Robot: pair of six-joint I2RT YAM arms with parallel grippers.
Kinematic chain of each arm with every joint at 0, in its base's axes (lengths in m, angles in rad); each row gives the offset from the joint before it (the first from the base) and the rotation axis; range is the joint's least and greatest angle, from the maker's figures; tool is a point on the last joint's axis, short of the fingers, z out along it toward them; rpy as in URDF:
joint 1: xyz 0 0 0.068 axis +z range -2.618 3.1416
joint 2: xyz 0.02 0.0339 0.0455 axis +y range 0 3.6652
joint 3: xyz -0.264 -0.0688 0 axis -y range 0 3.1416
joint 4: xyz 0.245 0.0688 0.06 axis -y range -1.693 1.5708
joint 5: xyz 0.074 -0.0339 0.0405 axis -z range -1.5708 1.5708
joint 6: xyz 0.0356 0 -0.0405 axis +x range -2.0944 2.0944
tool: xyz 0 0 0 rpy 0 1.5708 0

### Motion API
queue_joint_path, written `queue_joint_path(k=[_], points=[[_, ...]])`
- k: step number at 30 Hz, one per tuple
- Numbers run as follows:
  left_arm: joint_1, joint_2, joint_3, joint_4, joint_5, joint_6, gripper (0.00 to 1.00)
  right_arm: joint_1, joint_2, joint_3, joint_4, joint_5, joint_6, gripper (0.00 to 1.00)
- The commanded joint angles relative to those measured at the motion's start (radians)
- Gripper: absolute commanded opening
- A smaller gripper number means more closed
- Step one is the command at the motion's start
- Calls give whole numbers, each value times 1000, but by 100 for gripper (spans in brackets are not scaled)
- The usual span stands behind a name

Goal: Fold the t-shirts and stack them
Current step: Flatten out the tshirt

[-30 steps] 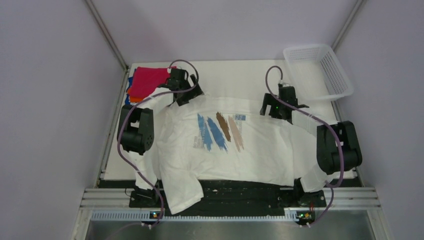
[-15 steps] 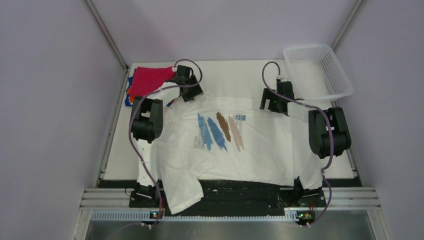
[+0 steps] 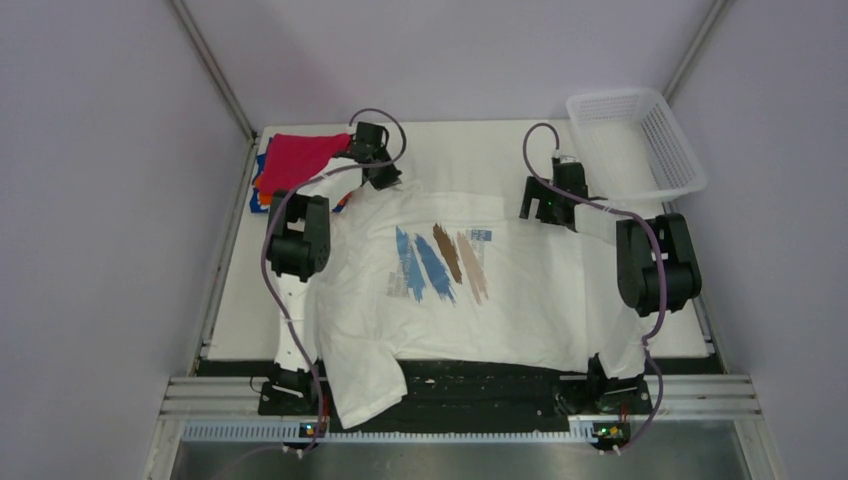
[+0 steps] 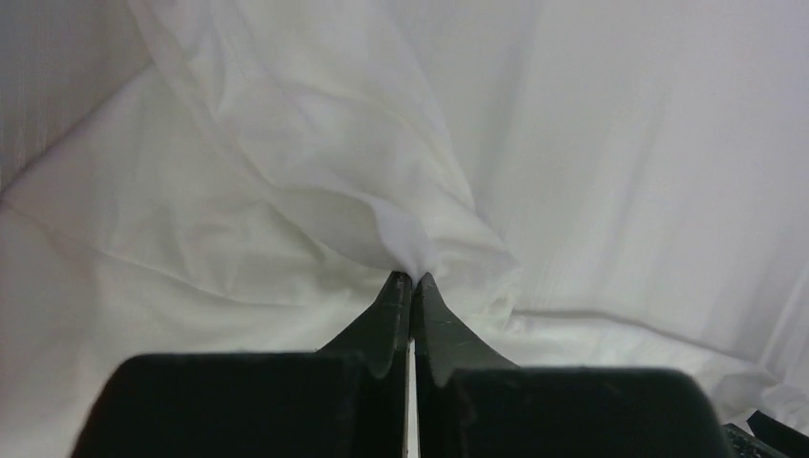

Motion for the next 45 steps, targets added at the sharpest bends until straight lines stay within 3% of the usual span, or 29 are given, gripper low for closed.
queue_joint_path(k=[1, 6, 10, 13, 14, 15, 17, 18, 19, 23, 28, 33, 38, 45], points=[[4, 17, 86, 33, -2, 6, 0, -4, 9, 37, 11, -11, -11, 99], [4, 56, 120, 120, 5, 1, 0, -4, 3, 37, 7, -12, -12, 99], [-2, 143, 193, 276, 99, 29, 0, -4, -5, 37, 6, -18, -13, 99], [-22, 264, 414, 269, 119, 76, 0, -3, -9, 36, 5, -17, -18, 99], [-31, 308, 499, 233, 112, 98, 4, -4, -9, 37, 3, -17, -20, 99], [-38, 343, 579, 200, 107, 116, 21, -3, -10, 36, 0, -16, -22, 99], [-47, 370, 639, 168, 102, 135, 74, -4, -13, 37, -8, -14, -25, 99], [-50, 357, 630, 176, 99, 139, 94, -3, -15, 36, -10, -12, -25, 99], [-51, 336, 610, 184, 90, 139, 98, -3, -18, 35, -12, -10, -25, 99], [-53, 225, 529, 181, 70, 156, 99, -3, -38, 35, -10, 1, -18, 99], [-57, 51, 432, 61, 25, 196, 99, -4, -72, 43, 15, 76, -12, 99], [-75, -189, 208, -53, -37, 232, 99, -4, -77, 56, 32, 181, -52, 99], [-88, -433, -116, -26, -150, 216, 99, -5, -101, 73, 35, 267, -79, 99], [-89, -564, -366, 9, -92, 160, 99, -5, -72, 90, 32, 60, -82, 99]])
